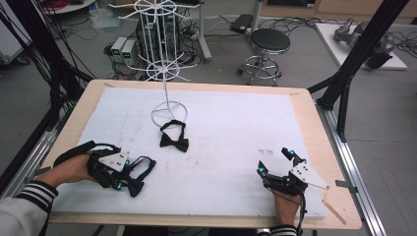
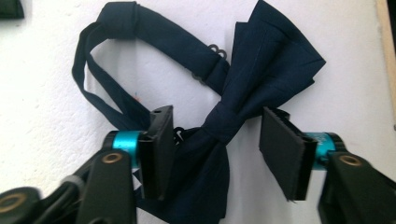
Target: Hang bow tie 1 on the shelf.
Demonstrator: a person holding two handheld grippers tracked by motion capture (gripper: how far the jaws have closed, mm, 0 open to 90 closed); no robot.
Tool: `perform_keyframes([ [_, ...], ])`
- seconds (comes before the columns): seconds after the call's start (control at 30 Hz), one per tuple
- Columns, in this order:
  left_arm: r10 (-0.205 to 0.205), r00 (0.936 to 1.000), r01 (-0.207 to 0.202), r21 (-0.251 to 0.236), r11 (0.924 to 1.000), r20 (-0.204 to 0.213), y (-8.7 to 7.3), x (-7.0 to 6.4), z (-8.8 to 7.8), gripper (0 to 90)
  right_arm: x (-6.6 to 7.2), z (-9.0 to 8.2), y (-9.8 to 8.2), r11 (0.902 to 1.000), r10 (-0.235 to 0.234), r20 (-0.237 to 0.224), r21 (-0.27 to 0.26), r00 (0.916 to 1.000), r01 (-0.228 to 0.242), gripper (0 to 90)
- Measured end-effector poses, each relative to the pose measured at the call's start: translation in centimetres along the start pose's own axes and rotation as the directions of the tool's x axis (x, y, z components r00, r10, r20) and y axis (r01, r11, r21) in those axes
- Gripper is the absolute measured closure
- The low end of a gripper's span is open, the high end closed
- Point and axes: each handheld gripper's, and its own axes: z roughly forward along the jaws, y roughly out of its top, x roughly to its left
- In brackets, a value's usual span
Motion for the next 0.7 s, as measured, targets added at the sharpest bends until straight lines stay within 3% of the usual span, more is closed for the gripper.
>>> perform_keyframes([
  [0.03, -0.015, 0.9999, 0.015, 0.0, 0.9999, 0.004, -0.03, -0.04, 0.03, 46.6, 0.0, 0.0, 0.0, 1.0, 0.0, 0.0, 0.0, 1.0, 0.0, 3.6],
  [0.33, 0.012, 0.9999, -0.012, 0.031, 0.9994, -0.009, 0.01, 0.14, 0.31, 59.4, 0.02, -0.03, -0.01, 1.0, 0.002, 0.001, 0.0, 1.0, -0.002, 3.6],
  [0.57, -0.016, 0.9998, 0.016, 0.028, 0.9995, -0.007, 0.09, 0.11, 0.22, 72.9, -0.03, -0.04, -0.01, 1.0, 0.004, 0.001, -0.003, 1.0, -0.004, 3.6],
  [0.7, -0.043, 0.9991, 0.044, 0.024, 0.9988, -0.003, 0.15, 0.2, 0.18, 74.5, -0.06, -0.05, -0.02, 1.0, 0.002, 0.002, -0.005, 1.0, -0.002, 3.6],
])
